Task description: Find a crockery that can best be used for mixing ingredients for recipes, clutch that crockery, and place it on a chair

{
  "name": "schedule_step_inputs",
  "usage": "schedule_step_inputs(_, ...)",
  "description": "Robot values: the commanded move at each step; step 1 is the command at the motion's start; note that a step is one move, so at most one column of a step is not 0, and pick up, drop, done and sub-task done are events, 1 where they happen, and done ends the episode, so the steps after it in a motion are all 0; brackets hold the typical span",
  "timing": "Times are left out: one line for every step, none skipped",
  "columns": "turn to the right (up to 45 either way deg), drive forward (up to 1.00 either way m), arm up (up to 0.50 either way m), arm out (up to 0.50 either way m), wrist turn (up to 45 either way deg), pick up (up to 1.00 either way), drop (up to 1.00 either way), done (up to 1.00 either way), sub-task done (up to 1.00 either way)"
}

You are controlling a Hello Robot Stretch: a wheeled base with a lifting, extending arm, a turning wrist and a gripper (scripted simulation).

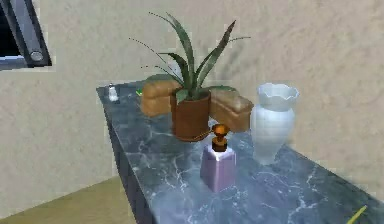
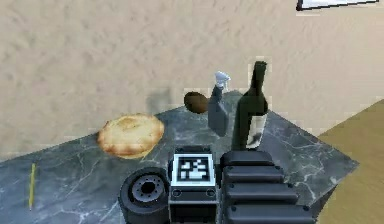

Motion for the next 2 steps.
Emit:
schedule_step_inputs(45.0,0.00,0.00,0.00,0.0,0.00,0.00,0.00,0.00)
schedule_step_inputs(-45.0,0.00,0.00,0.00,0.0,0.00,0.00,0.00,0.00)
